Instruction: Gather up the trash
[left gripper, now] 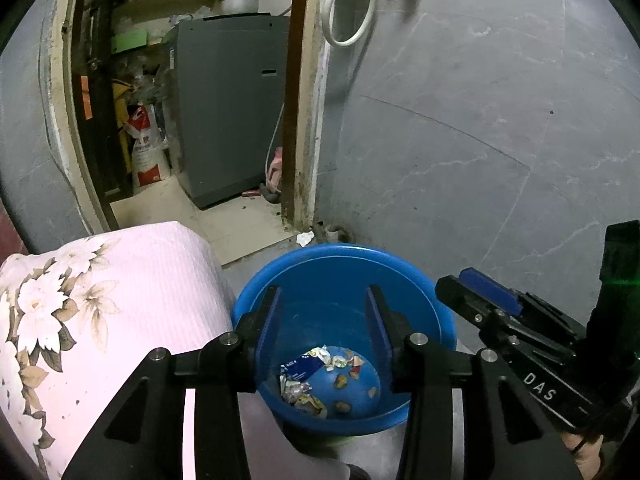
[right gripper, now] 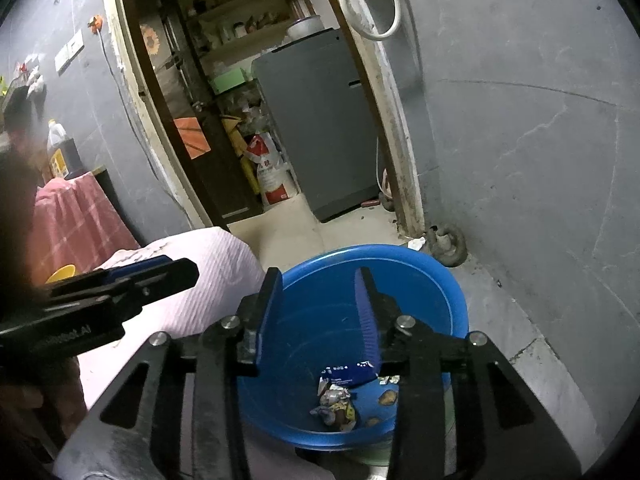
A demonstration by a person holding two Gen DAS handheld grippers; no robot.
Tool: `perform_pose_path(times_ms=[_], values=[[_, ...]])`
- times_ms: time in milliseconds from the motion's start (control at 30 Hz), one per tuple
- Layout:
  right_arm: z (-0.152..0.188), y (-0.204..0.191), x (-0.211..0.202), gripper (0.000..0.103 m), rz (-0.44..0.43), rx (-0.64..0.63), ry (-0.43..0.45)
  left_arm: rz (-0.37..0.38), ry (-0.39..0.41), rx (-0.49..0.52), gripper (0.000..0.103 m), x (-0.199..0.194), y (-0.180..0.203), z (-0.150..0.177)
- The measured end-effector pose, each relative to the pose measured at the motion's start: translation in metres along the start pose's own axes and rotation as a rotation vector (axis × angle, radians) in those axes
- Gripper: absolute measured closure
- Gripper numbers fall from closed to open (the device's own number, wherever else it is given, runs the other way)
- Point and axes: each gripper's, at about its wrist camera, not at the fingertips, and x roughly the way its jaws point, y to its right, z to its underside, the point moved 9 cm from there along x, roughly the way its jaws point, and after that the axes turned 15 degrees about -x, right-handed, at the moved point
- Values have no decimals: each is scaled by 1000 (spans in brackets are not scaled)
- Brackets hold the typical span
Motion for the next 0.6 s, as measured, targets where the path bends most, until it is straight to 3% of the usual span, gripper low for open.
perform_pose_path(times_ms=[600], values=[[-27,-25,-46,43,5,-34,59,1,90,-37,58,-68,-1,-8]])
